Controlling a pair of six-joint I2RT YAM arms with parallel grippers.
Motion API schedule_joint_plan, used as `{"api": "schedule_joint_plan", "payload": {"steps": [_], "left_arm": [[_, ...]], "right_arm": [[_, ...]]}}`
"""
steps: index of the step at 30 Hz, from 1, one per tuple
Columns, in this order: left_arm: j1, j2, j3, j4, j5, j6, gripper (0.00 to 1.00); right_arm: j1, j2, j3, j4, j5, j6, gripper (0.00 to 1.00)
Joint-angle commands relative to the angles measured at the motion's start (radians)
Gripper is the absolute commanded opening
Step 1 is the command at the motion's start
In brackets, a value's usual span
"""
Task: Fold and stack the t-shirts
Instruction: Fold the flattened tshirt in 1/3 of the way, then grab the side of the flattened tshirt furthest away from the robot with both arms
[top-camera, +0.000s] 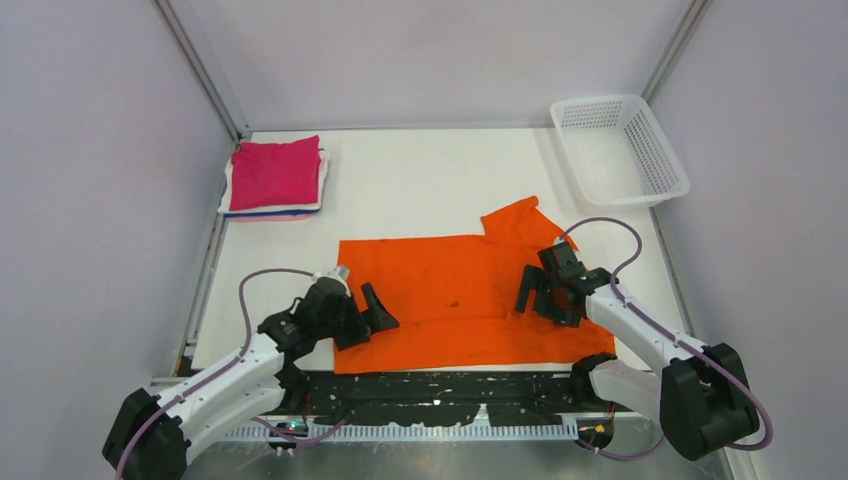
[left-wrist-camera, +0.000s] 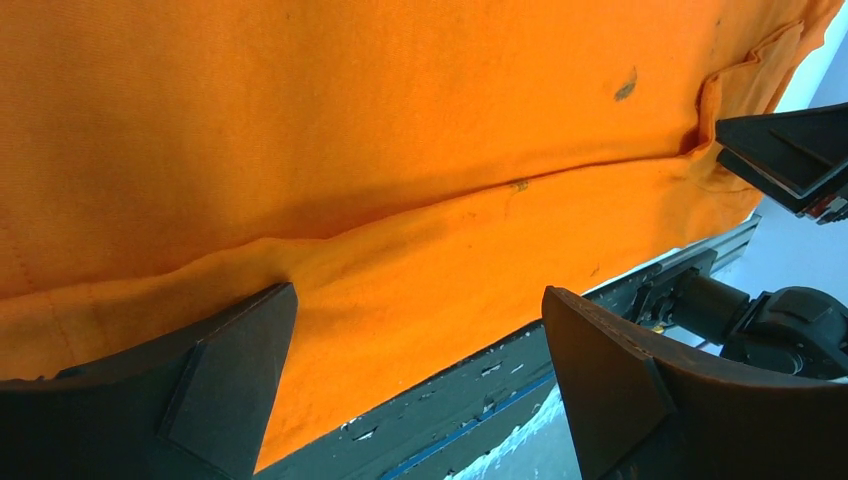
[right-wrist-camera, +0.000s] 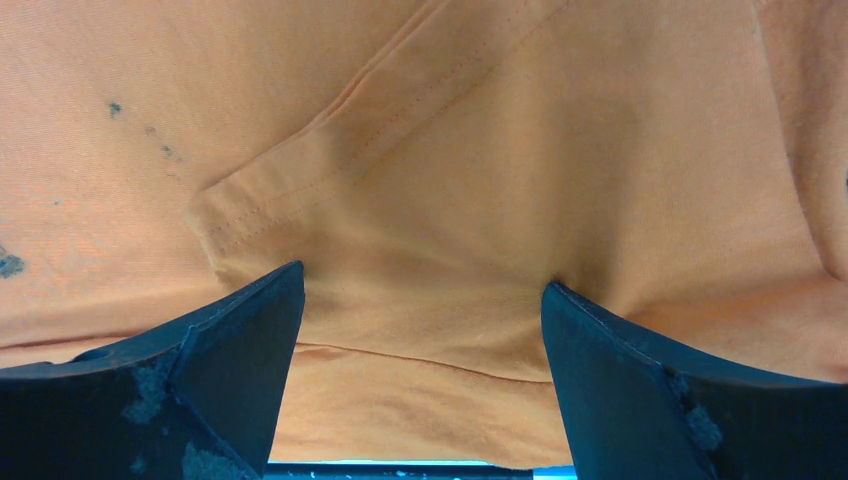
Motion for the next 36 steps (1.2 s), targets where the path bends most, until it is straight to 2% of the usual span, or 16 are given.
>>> {"api": "schedule_joint_plan", "payload": {"steps": [1, 7, 14, 17, 19, 21, 23, 27, 30, 36], "left_arm": [[-0.006, 0.007, -0.016, -0.234, -0.111, 0.012, 1.0], [-0.005, 0.047, 0.091, -0.184, -0.166, 0.077, 1.0], [0.006, 0.134, 0.341, -0.298, -0.297, 0.179, 1.0], [0.078, 0.182, 0.412, -0.305, -0.333, 0.239, 1.0], [0.173, 0.224, 0.441, -0.274, -0.343, 0.274, 1.0], [0.272, 0.273, 0.453, -0.195, -0.319, 0.313, 1.0], [0.362, 0.346, 0.462, -0.078, -0.238, 0.37, 1.0], [0.488, 0.535, 0.544, 0.05, -0.152, 0.425, 1.0], [0.531, 0.692, 0.636, 0.055, -0.064, 0.441, 1.0], [0.536, 0.872, 0.743, 0.065, -0.06, 0.454, 1.0]], "right_arm": [[0.0, -0.026, -0.026, -0.067, 0.037, 0.018, 0.96], [0.001, -0.096, 0.002, 0.049, -0.015, -0.013, 0.95], [0.0, -0.191, 0.152, 0.161, -0.076, -0.074, 0.96], [0.001, -0.211, 0.16, 0.233, -0.157, -0.099, 0.95], [0.0, -0.217, 0.148, 0.295, -0.18, -0.107, 0.95], [0.0, -0.212, 0.133, 0.352, -0.2, -0.112, 0.96], [0.0, -0.2, 0.121, 0.415, -0.231, -0.119, 0.95], [0.001, -0.159, 0.113, 0.462, -0.294, -0.128, 0.95], [0.0, -0.13, 0.115, 0.466, -0.3, -0.141, 0.95], [0.0, -0.124, 0.116, 0.454, -0.257, -0.16, 0.95]]}}
